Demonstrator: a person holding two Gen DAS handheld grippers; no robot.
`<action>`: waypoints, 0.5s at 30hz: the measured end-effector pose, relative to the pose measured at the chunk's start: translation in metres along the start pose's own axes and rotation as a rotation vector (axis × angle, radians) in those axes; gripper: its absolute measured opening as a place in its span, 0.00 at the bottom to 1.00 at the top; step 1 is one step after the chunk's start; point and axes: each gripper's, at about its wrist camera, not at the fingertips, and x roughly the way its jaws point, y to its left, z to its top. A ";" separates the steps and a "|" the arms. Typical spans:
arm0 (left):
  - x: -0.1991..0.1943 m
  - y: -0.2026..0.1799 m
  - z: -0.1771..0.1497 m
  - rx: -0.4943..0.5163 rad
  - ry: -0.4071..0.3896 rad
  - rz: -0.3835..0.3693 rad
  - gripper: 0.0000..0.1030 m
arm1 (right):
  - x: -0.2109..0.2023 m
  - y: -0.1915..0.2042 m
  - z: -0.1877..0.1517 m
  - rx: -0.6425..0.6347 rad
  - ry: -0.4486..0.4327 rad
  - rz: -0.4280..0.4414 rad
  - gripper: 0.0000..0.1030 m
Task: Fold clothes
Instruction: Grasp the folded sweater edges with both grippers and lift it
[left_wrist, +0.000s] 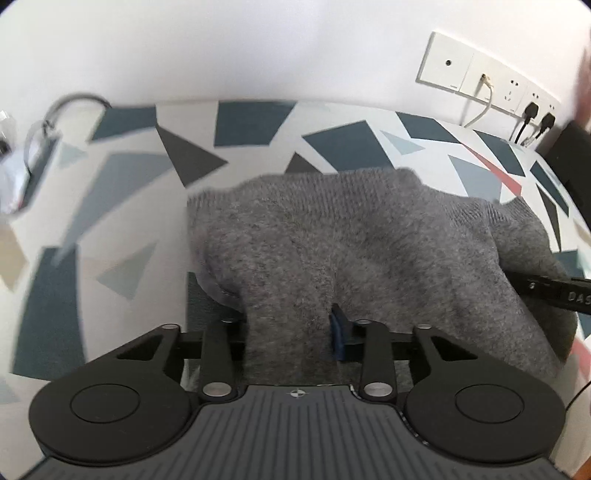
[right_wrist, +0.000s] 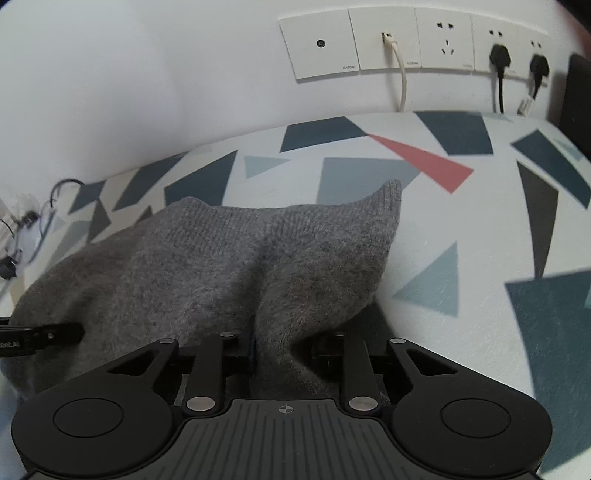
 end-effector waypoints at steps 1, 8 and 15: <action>-0.007 -0.001 -0.002 0.005 -0.017 0.006 0.31 | -0.007 0.003 -0.001 0.005 -0.018 0.013 0.19; -0.068 0.035 -0.007 -0.116 -0.151 -0.088 0.24 | -0.070 0.034 0.002 -0.013 -0.176 0.072 0.18; -0.113 0.064 -0.026 -0.119 -0.256 -0.082 0.23 | -0.106 0.078 0.009 -0.076 -0.258 0.062 0.18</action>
